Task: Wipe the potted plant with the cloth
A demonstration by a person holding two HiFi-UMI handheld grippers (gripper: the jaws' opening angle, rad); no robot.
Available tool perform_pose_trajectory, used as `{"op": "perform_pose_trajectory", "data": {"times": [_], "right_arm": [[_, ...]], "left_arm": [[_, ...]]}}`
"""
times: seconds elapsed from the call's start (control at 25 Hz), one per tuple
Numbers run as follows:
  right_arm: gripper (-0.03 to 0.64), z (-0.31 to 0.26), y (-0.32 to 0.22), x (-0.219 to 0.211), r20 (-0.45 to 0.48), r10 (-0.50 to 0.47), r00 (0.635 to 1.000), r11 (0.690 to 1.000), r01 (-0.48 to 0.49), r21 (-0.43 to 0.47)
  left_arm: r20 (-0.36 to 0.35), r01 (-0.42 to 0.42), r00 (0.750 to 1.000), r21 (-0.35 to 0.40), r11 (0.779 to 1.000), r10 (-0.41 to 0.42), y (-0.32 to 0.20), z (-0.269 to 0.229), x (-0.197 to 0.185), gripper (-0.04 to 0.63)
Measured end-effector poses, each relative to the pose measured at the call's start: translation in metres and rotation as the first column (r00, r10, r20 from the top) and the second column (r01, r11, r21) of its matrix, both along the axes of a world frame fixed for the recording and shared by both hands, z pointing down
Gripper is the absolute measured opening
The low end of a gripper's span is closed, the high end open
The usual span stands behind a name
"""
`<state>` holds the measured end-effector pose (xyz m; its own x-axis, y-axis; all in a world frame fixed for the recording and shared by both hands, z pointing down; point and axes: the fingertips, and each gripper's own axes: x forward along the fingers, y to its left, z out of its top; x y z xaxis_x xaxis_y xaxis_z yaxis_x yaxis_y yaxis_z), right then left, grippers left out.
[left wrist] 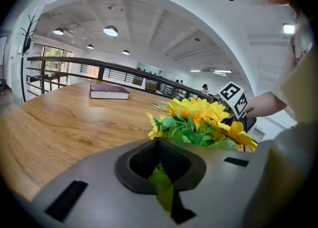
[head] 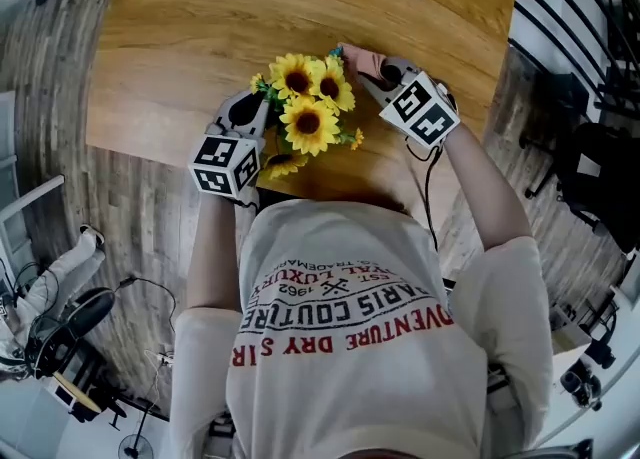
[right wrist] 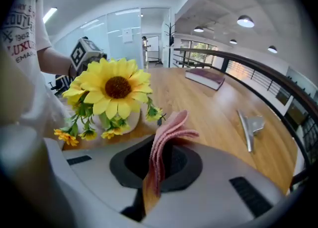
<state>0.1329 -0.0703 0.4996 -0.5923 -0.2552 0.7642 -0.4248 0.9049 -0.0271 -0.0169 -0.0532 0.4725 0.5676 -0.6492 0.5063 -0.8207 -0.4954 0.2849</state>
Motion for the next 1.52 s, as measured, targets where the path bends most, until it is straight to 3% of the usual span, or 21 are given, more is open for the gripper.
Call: {"op": "perform_pose_trajectory", "data": {"times": [0.2,0.44,0.68,0.84,1.0,1.24,1.36,1.52], "right_arm": [[0.034,-0.034,-0.016,0.002,0.022,0.112,0.993,0.989,-0.113,0.099],[0.034,-0.085,-0.02,-0.011,0.13,0.188,0.974,0.96,-0.21,0.185],[0.034,-0.136,-0.014,-0.037,0.244,0.246,0.938,0.922,-0.304,0.24],[0.034,-0.158,-0.002,-0.073,0.283,0.278,0.918,0.912,-0.345,0.222],[0.034,-0.168,0.002,-0.114,0.28,0.343,0.897,0.889,-0.406,0.211],[0.034,-0.158,0.001,-0.176,0.252,0.469,0.847,0.834,-0.518,0.19],[0.034,-0.14,0.006,-0.201,0.232,0.542,0.808,0.796,-0.582,0.167],[0.034,-0.105,0.02,-0.236,0.197,0.636,0.746,0.736,-0.663,0.134]], "left_arm": [[0.097,0.033,0.995,0.049,0.998,-0.037,0.01,-0.007,-0.007,0.015],[0.101,0.069,0.991,0.166,0.984,-0.086,0.012,-0.05,-0.016,0.015],[0.091,0.035,0.994,0.256,0.966,-0.06,0.013,-0.089,-0.029,0.015],[0.081,-0.027,0.997,0.295,0.955,0.004,0.003,-0.105,-0.043,0.015],[0.059,-0.147,0.989,0.312,0.939,0.135,-0.012,-0.117,-0.062,0.015],[0.051,-0.315,0.947,0.33,0.89,0.316,-0.028,-0.125,-0.109,0.015],[0.068,-0.379,0.923,0.336,0.862,0.379,-0.026,-0.125,-0.133,0.015],[0.081,-0.44,0.895,0.31,0.843,0.438,-0.014,-0.111,-0.17,0.015]]}}
